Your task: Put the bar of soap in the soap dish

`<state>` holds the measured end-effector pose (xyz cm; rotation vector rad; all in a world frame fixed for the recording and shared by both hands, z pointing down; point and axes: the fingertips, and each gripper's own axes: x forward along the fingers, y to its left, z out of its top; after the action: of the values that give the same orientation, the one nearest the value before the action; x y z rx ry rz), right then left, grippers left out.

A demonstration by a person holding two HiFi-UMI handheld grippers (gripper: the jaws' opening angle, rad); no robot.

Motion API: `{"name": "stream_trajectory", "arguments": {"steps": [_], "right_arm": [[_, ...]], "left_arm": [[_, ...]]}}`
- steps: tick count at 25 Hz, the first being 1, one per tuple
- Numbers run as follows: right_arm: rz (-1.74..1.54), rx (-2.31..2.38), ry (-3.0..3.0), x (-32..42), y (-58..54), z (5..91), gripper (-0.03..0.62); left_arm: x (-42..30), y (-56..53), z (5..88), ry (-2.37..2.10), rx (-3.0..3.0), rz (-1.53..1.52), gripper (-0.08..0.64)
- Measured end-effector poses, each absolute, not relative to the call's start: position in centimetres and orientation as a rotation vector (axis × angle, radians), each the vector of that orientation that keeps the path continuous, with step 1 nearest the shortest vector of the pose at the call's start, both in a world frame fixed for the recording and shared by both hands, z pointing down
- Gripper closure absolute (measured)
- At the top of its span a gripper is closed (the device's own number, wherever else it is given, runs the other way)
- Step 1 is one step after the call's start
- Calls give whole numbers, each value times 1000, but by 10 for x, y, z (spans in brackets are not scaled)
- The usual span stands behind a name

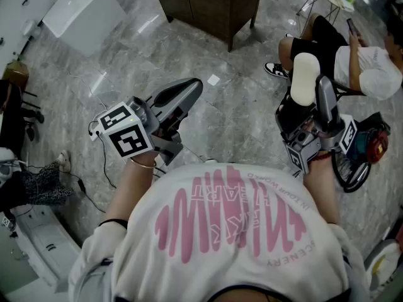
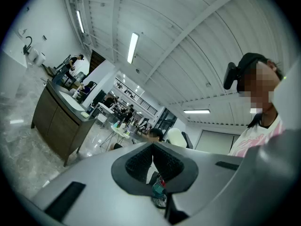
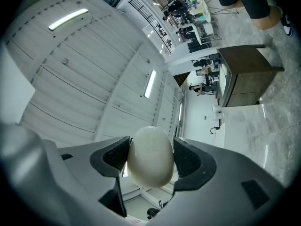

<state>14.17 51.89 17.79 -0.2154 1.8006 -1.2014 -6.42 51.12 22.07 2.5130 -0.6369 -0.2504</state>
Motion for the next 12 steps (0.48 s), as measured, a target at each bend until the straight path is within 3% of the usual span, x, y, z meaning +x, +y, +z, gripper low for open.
{"name": "stream_trajectory", "arguments": {"steps": [12], "right_arm": [[-1210, -197, 1784, 141, 520, 177, 295]], "left_arm": [[-64, 512, 218, -629, 2513, -259, 549]]}}
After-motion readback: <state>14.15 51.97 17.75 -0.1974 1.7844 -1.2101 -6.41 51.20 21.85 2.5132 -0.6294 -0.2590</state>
